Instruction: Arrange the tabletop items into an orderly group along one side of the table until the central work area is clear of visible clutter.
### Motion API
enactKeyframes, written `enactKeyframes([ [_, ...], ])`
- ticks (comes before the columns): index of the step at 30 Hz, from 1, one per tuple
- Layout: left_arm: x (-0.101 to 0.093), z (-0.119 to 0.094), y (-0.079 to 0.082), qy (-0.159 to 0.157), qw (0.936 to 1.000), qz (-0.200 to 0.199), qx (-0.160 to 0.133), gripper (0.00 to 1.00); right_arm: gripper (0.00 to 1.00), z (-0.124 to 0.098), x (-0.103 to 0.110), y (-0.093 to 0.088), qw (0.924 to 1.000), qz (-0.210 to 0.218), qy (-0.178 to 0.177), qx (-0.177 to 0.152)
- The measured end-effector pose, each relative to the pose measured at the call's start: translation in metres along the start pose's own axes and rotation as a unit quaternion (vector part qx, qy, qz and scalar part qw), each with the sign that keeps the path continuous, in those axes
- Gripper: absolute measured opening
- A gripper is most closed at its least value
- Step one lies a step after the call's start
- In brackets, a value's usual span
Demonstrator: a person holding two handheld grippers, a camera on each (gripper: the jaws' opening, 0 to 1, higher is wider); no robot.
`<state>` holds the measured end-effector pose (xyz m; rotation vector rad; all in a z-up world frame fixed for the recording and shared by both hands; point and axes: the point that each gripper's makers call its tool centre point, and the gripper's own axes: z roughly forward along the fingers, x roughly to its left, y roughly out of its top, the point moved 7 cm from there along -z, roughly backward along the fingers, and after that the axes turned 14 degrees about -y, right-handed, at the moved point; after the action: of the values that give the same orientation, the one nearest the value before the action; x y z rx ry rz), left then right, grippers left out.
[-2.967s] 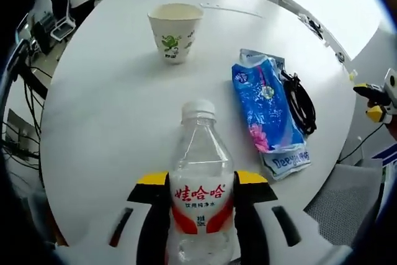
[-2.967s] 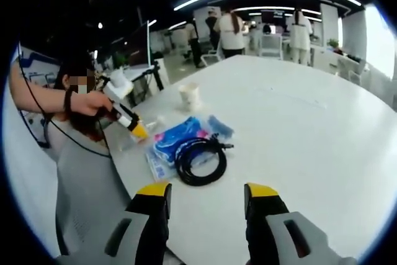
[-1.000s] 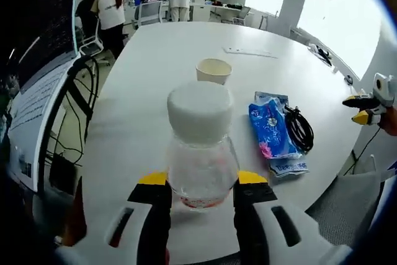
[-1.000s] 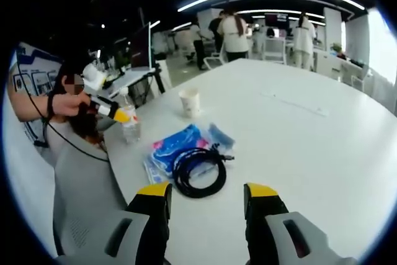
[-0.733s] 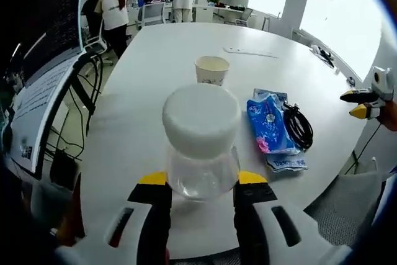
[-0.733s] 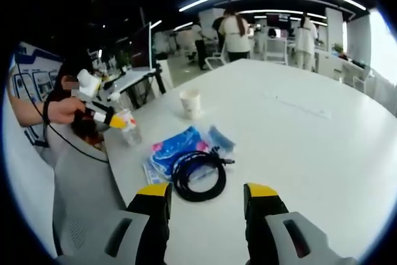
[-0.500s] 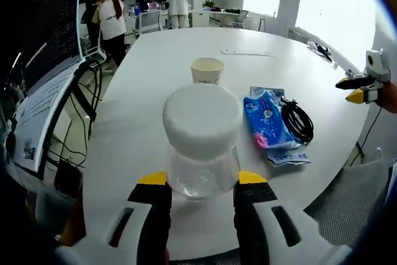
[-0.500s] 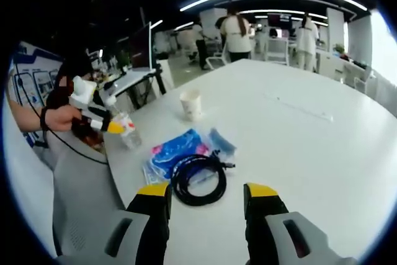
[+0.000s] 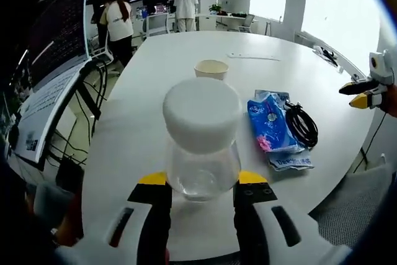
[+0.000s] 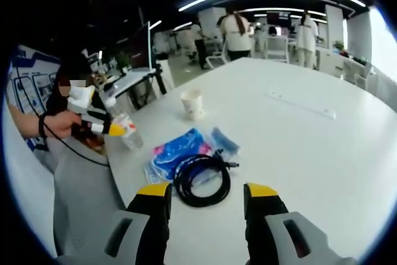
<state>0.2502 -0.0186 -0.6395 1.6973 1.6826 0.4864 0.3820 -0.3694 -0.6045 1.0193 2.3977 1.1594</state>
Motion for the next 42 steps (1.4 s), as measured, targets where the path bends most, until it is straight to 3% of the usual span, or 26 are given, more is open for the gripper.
enactKeyframes([
  [12,0.001,0.004,-0.002,0.006,0.9995,-0.029,-0.014,0.37,0.46,-0.01,-0.004,-0.012,0.9996,0.026,-0.014,0.0],
  [30,0.005,0.011,0.006,0.012,0.9988,-0.04,-0.026,0.36,0.47,-0.016,-0.006,-0.019,0.999,0.037,-0.025,0.001],
  [37,0.018,0.026,0.024,0.009,0.9987,-0.04,-0.031,0.36,0.47,-0.019,-0.007,-0.019,0.999,0.034,-0.027,0.002],
  [42,0.031,0.045,0.046,0.009,0.9983,-0.044,-0.038,0.36,0.47,-0.02,-0.005,-0.021,0.9988,0.038,-0.03,0.001],
])
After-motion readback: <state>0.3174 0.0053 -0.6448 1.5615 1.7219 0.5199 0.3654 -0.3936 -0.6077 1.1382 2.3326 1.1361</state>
